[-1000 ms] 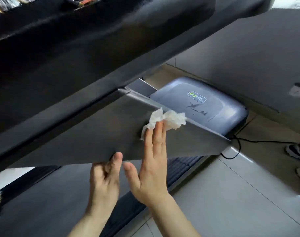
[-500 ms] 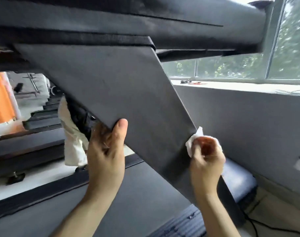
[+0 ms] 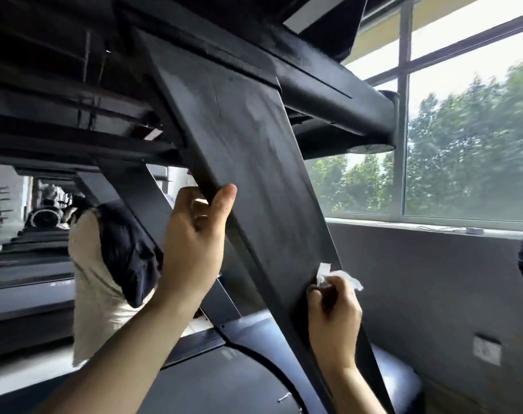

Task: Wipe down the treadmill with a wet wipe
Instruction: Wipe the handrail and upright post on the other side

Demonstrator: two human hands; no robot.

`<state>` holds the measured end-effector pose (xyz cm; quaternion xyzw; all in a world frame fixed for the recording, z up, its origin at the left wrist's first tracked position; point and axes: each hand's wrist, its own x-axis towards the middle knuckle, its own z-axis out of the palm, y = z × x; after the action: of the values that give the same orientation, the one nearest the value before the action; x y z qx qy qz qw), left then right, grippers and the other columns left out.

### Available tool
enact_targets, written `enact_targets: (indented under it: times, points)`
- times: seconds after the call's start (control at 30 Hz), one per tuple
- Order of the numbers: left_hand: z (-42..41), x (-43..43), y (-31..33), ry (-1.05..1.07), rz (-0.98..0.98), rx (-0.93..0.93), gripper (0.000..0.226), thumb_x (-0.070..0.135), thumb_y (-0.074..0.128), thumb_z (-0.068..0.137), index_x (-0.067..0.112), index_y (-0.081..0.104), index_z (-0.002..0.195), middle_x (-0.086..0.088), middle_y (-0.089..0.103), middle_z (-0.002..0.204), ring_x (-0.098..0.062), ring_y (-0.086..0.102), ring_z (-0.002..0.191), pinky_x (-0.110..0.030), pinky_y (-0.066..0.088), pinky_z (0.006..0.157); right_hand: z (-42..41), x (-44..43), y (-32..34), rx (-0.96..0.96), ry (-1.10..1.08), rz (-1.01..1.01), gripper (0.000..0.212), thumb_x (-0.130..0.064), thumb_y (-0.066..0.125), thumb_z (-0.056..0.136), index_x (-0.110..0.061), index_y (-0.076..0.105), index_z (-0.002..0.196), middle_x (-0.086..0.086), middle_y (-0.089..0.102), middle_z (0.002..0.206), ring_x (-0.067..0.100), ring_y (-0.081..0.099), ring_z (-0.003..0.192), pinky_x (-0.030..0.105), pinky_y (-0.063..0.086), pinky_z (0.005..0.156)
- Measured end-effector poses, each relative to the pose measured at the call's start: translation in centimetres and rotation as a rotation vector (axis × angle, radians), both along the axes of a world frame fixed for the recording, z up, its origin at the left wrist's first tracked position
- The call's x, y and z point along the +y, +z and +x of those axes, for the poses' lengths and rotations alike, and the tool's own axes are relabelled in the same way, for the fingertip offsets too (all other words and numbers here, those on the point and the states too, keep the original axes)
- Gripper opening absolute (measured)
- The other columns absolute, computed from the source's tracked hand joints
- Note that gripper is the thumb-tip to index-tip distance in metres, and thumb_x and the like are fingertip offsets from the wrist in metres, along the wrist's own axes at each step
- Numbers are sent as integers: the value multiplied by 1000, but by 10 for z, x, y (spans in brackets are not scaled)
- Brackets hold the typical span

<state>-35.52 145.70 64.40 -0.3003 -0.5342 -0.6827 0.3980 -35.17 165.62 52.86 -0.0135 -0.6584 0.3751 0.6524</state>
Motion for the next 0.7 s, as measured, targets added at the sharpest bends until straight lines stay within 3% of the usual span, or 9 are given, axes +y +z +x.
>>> enact_targets:
  times: [0.1,0.2,0.3,0.33,0.4,0.47,0.53,0.6,0.7]
  points:
    - [-1,2,1,-46,6,10,28,45,65,93,29,46,79,21,52,55,-1,49,54,-15,40,60,6,-15,30,-33,-53,34,7,-19,54,78,-13,58,80,0,62,80,29,59,78,35,43,72]
    - [-8,-1,-1,-136,2,-18,31,57,69,89,32,53,84,16,54,65,-7,54,62,-37,48,71,15,-67,113,99,11,261,8,-9,65,76,-11,58,78,-1,58,78,21,53,73,30,35,64]
    - [-13,-6,-7,-186,-15,-33,15,60,68,88,46,64,89,19,64,82,-3,61,79,-50,53,90,22,-95,159,172,75,403,8,-14,66,76,-11,59,77,-4,57,76,17,52,69,29,35,61]
    - [-13,-7,-10,-195,-14,-41,10,59,69,89,50,66,91,23,67,85,1,63,84,-50,52,96,22,-90,153,175,62,440,9,-14,66,77,-10,58,76,-4,56,75,18,51,68,31,36,60]
    - [-15,-10,-13,-200,0,-56,21,61,70,86,48,68,102,23,71,91,1,66,89,-50,54,100,15,-65,105,135,19,453,11,-15,63,81,-11,55,74,-3,55,74,21,50,68,33,37,59]
    - [-15,-10,-13,-203,-2,-64,36,64,69,81,43,69,109,15,74,92,-3,68,88,-52,55,98,12,-29,38,24,-30,362,11,-17,58,81,-20,51,74,-6,53,73,18,48,65,30,37,59]
    - [-12,-11,-12,-213,3,-58,33,60,68,82,43,69,109,9,76,94,-5,69,87,-53,55,97,12,-7,-7,-83,-42,237,13,-16,56,77,-26,46,75,-11,54,76,14,48,66,28,37,61]
    - [-10,-9,-13,-224,19,-68,31,57,68,83,42,70,110,9,76,93,-5,69,87,-54,55,96,12,-13,-1,-98,-59,204,19,-11,57,75,-26,46,74,-11,55,77,10,46,68,28,36,62]
    - [-10,-5,-18,-276,47,-86,33,56,72,83,42,70,112,17,73,87,-6,67,82,-48,56,92,22,-68,79,33,32,295,9,-12,60,76,-20,56,78,-6,57,84,14,52,73,28,38,64]
